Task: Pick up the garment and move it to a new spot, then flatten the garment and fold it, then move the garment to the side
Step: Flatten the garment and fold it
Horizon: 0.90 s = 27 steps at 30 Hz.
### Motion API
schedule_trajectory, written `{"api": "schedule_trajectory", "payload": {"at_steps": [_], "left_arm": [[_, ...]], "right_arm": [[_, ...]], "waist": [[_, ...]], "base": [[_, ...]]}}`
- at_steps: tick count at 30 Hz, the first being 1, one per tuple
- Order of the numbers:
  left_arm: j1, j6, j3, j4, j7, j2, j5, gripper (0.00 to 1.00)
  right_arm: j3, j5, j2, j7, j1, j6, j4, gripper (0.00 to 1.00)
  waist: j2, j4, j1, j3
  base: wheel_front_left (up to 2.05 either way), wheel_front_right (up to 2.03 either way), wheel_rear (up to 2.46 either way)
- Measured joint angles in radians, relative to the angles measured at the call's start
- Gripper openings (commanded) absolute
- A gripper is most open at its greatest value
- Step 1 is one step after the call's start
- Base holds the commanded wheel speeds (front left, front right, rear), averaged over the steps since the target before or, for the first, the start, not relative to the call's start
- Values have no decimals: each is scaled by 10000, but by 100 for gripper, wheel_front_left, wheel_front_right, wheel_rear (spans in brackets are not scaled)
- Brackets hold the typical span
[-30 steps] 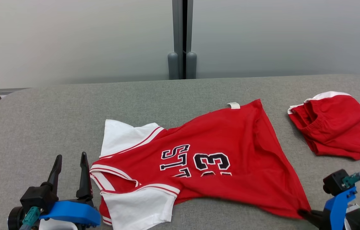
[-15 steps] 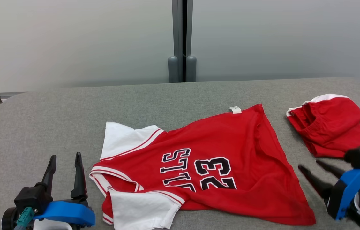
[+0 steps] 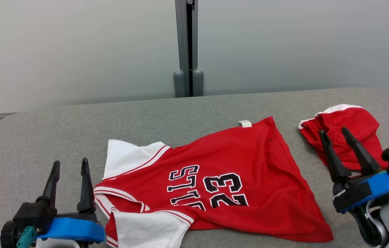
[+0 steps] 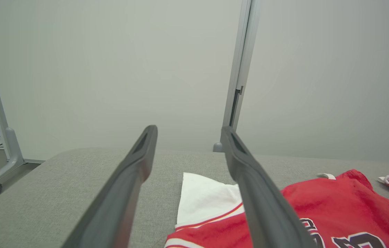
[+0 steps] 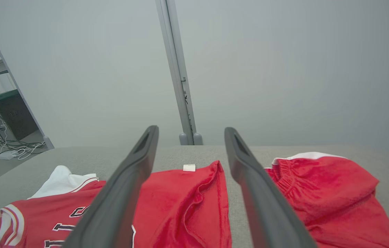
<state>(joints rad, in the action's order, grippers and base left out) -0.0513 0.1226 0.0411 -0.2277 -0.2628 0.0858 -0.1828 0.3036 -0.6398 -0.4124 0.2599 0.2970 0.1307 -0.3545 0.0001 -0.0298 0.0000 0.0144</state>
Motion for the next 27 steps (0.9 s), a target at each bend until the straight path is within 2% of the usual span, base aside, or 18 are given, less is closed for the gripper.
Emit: {"api": "schedule_trajectory", "payload": {"at_steps": [6,10,27], "left_arm": [[337,-29,-90,121,0,-176,-23,100],[374,-29,-134,-52,0,-205,-92,100],[272,15,-132,-305,0,-186,27,100]], "right_arm": [[-1695,1962,1231,13,-1381,0,593,100],[-2038,2560,1753,13,-1848,0,608,100],[-2025,2861,1699,13,-1772,0,562,100]], "waist": [[-1,-10,-1,45],[-1,-65,0,61],[0,-102,0,118]], "base": [[0,0,0],[0,0,0],[0,0,0]]}}
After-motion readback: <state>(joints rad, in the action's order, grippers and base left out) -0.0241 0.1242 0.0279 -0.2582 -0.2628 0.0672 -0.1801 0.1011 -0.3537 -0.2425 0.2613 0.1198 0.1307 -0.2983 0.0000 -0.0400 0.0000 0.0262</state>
